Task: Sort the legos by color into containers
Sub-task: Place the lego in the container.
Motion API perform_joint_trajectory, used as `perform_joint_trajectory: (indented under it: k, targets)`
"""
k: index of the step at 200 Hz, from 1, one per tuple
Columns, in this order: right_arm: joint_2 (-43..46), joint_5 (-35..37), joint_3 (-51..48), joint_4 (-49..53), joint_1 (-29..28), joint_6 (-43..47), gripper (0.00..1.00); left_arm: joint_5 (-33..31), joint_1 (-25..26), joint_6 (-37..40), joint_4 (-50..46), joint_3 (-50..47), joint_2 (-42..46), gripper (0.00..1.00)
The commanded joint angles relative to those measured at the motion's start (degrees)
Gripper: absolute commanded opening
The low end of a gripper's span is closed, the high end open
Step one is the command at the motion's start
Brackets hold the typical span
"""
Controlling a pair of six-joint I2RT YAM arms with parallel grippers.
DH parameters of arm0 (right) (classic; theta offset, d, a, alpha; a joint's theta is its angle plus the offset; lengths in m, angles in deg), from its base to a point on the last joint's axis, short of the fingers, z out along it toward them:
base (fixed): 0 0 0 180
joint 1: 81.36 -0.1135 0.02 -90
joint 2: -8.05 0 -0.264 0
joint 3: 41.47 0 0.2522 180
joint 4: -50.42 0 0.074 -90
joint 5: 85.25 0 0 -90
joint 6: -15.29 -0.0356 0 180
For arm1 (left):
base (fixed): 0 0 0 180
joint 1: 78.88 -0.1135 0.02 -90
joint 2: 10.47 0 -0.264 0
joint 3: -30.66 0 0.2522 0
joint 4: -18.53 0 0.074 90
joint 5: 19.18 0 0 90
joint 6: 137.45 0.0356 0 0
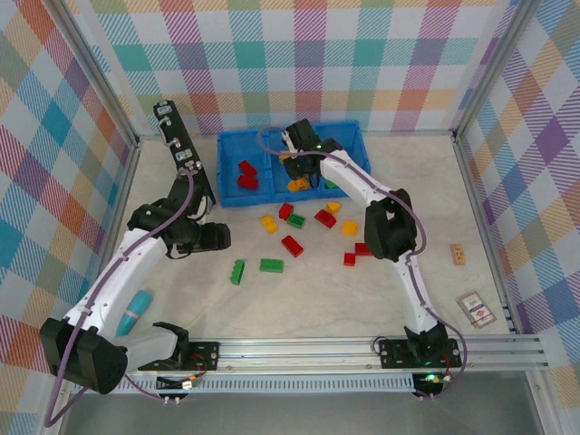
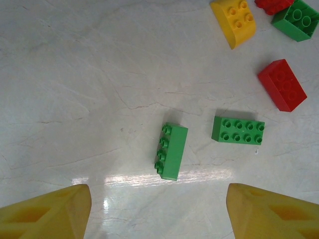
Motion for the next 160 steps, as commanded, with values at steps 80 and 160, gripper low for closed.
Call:
perform_joint_trajectory:
  k: [80, 160]
  targets:
    - [1.8, -2.5, -2.0, -1.6, -0.3, 0.1, 0.49, 0.2, 0.3, -0.4, -0.3, -0.2, 0.7, 0.72]
    - [19.7, -11.2, -22.9, -1.4, -4.3, 16.4, 0.56, -1.7, 0.3, 3.2, -0.3, 2.2, -1.1, 0.73]
